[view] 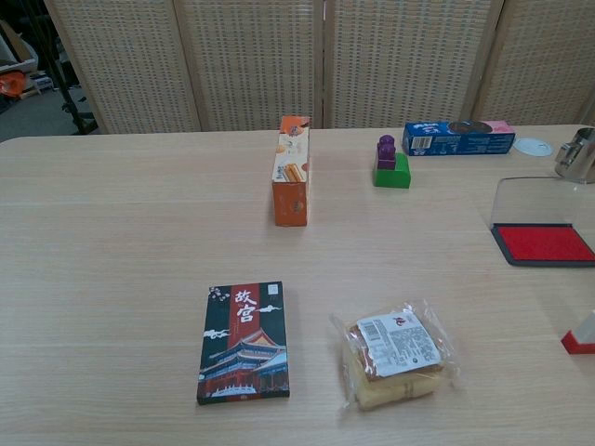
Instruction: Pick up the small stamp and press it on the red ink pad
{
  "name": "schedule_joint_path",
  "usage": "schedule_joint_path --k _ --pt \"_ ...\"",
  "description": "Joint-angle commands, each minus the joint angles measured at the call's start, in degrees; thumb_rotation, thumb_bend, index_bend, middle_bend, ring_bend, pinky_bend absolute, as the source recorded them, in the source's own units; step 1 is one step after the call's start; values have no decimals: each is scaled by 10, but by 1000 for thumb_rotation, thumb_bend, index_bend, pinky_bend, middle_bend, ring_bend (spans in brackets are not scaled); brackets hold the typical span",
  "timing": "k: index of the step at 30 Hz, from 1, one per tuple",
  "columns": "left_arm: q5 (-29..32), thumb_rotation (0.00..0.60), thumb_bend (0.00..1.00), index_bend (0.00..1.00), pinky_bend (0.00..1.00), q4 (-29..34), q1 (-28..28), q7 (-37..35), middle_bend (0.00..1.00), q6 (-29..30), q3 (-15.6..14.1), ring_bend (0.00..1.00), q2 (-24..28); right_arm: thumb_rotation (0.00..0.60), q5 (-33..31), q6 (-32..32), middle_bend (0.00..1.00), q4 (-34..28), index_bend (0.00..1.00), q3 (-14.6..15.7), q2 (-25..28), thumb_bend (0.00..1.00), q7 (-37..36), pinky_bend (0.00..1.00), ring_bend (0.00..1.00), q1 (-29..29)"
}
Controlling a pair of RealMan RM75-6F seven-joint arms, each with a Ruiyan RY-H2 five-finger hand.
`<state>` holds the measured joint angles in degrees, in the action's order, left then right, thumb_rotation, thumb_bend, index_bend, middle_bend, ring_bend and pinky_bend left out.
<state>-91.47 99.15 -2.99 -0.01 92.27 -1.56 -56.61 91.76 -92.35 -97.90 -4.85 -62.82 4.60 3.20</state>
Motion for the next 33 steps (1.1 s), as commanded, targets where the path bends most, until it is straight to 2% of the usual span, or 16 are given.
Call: schedule_joint_path --k 1,13,14,16,18,20,21,23,33 --pt "0 600 27 0 0 0 0 -1 0 0 0 0 0 600 0 0 0 0 0 0 0 0 0 0 0 0" --pt "3 600 27 0 0 0 2 -1 0 -4 2 0 0 600 18 -5 3 18 0 -2 -4 0 -21 1 0 6" --pt "5 600 27 0 0 0 2 0 0 -6 2 0 0 600 21 -6 59 21 0 -3 -6 0 -26 34 43 8" --pt "8 600 27 0 0 0 4 3 0 -11 2 0 -1 600 30 -10 297 35 0 -5 -14 0 -38 276 291 12" --pt "10 600 27 0 0 2 5 5 0 -13 2 0 -2 600 40 -7 638 51 0 -1 -21 0 -47 744 679 17" --pt "11 600 27 0 0 3 5 6 0 -13 4 0 -1 600 40 11 804 53 0 7 -22 0 -43 956 875 21" --pt "13 600 27 0 0 3 5 5 0 -13 4 0 -1 600 40 21 864 52 0 10 -22 0 -41 997 945 25" --pt "16 600 27 0 0 4 6 4 0 -13 6 0 -1 600 43 38 921 53 0 16 -21 0 -39 1000 993 31" --pt "33 600 28 0 0 8 9 -2 0 -20 13 0 4 600 35 122 948 79 25 37 -48 0 -3 1000 1000 63"
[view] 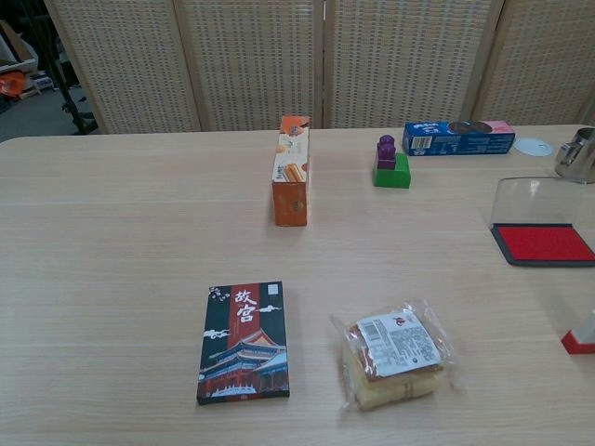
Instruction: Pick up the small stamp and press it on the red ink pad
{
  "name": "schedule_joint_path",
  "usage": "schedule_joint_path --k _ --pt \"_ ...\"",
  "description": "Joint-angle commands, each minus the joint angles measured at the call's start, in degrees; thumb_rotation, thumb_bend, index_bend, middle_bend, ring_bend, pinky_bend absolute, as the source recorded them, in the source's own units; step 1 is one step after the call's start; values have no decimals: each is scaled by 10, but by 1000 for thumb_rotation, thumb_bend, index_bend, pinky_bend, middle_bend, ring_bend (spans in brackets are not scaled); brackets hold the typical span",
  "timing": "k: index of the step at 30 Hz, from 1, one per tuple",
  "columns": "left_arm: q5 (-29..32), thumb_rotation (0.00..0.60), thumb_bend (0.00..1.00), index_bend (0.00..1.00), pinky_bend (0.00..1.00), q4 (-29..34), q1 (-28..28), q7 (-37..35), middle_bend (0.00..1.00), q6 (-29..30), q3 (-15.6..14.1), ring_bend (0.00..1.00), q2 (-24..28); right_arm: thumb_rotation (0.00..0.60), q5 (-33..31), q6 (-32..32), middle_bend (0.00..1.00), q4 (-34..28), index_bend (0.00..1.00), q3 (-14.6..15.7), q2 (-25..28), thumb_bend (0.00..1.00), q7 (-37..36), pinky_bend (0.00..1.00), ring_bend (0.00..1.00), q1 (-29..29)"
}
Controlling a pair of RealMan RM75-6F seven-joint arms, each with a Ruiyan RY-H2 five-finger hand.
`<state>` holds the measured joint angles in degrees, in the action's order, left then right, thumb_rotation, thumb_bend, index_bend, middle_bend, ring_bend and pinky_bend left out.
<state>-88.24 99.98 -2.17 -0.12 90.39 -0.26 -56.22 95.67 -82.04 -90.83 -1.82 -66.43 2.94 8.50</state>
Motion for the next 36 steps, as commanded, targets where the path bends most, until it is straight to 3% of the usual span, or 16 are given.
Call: schedule_joint_path --k 1,6,9,22,36 --pt "2 600 28 0 0 0 1 -1 0 -3 0 0 0 600 -7 31 948 11 45 9 -19 0 20 1000 1000 15" --pt "6 600 27 0 0 -1 4 1 0 -9 1 0 1 600 -19 71 951 30 232 11 -56 6 57 1000 1000 33" --pt "8 600 27 0 0 -1 3 0 0 -7 2 0 0 600 -33 98 951 46 296 12 -73 58 84 1000 1000 43" --pt "14 600 27 0 0 -1 7 10 0 -15 3 0 -3 600 -62 128 951 68 368 13 -92 248 99 1000 1000 59" --pt "16 600 27 0 0 -1 7 10 0 -18 3 0 -4 600 -80 158 951 91 389 21 -110 325 117 1000 1000 73"
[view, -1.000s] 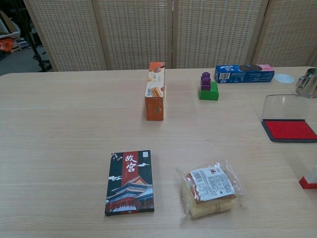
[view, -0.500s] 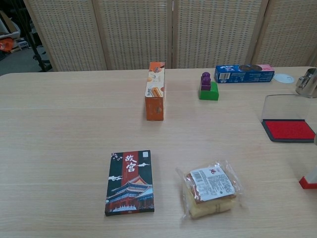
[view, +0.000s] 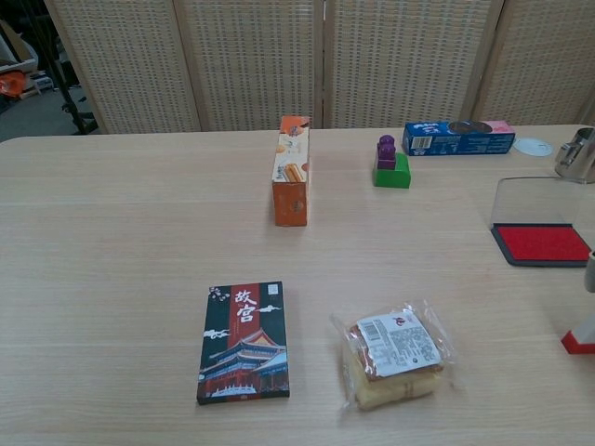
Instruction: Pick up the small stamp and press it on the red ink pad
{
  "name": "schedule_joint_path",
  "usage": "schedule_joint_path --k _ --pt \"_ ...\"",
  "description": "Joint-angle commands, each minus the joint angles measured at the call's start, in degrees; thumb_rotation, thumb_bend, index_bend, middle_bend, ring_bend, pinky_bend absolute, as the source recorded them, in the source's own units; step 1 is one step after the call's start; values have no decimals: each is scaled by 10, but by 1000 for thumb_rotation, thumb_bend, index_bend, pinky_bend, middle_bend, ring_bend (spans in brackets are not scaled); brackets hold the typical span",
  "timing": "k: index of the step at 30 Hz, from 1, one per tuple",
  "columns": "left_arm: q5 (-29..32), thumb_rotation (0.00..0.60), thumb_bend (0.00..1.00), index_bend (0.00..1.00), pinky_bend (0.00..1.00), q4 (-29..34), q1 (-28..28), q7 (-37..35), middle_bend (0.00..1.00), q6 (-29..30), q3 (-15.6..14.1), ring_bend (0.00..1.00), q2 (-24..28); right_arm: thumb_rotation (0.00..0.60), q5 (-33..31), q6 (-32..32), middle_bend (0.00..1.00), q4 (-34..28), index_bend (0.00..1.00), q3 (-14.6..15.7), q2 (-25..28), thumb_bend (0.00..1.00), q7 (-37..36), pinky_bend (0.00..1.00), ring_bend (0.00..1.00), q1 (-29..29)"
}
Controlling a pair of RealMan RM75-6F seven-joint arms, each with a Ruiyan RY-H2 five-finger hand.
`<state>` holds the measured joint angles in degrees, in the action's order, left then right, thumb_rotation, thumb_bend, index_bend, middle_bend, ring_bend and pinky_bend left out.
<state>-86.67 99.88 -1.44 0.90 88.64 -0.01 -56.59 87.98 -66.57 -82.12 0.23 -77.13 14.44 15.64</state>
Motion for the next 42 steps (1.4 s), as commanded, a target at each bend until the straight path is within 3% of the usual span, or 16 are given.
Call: schedule_joint_path --k 1,20,42 --pt "1 600 27 0 0 0 0 0 0 -1 0 0 0 600 -5 5 951 7 390 0 -5 330 4 1000 1000 3" --pt "-2 600 27 0 0 -3 0 -5 0 0 -2 0 1 600 -21 27 951 52 433 6 -36 363 -3 1000 1000 17" --pt "-4 600 27 0 0 -4 -1 -7 0 0 -3 0 1 600 -25 28 951 58 516 9 -38 433 -21 1000 1000 24"
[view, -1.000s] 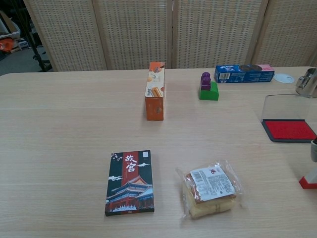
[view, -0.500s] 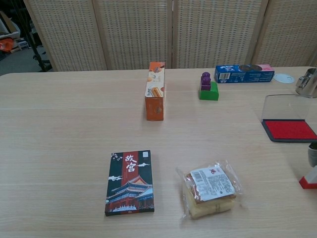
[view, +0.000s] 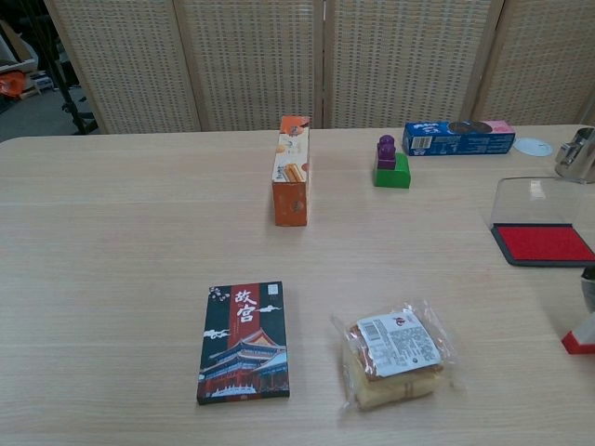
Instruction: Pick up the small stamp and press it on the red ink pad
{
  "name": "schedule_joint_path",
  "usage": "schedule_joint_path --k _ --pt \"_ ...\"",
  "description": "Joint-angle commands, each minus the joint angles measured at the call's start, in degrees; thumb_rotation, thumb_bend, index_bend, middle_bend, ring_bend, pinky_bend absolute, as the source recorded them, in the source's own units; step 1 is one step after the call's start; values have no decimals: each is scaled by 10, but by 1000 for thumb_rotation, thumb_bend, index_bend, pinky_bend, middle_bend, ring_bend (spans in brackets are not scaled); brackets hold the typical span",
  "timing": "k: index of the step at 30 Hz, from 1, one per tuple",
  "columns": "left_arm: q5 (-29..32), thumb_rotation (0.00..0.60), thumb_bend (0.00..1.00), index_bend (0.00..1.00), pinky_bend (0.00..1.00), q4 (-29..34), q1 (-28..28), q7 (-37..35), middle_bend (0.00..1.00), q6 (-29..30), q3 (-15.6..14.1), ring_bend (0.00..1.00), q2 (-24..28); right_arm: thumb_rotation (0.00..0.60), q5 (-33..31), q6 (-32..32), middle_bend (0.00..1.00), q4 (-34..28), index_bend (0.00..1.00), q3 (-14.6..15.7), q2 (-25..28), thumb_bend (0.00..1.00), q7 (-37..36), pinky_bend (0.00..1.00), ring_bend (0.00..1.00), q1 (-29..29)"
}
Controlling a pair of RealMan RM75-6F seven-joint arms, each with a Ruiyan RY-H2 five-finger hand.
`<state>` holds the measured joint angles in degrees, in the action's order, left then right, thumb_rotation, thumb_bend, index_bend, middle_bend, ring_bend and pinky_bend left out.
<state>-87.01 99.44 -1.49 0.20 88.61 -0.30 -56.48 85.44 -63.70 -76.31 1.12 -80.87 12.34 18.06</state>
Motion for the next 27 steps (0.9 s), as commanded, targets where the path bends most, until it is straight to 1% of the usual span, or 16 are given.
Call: schedule_joint_path --k 1,8,12,15,19,22,25,27 --pt "0 600 27 0 0 0 0 0 0 1 0 0 0 600 1 -1 951 1 522 1 -1 440 0 1000 1000 1" --pt "-1 600 27 0 0 0 -1 -1 0 1 0 0 1 600 5 -11 951 -7 544 0 5 448 -10 1000 1000 0" --pt "0 600 28 0 0 0 -1 -4 0 1 0 0 1 600 1 -11 951 -39 544 -9 27 466 -34 1000 1000 6" --pt "0 600 27 0 0 0 -1 -5 0 1 0 0 2 600 -14 7 951 -80 545 -27 58 477 -56 1000 1000 22" --pt "1 600 27 0 0 0 -1 -4 0 0 0 0 2 600 -51 44 951 -137 547 -62 106 512 -45 1000 1000 54" --pt "4 600 27 0 0 -1 -1 -3 0 -2 0 0 1 600 -101 76 952 -170 549 -89 134 517 -14 1000 1000 79" --pt "12 600 27 0 0 -3 0 -4 0 -6 2 0 1 600 -165 112 954 -184 550 -111 151 517 20 1000 1000 106" --pt "16 600 27 0 0 -4 1 -5 0 -8 4 0 0 600 -207 134 954 -179 550 -119 155 517 47 1000 1000 125"
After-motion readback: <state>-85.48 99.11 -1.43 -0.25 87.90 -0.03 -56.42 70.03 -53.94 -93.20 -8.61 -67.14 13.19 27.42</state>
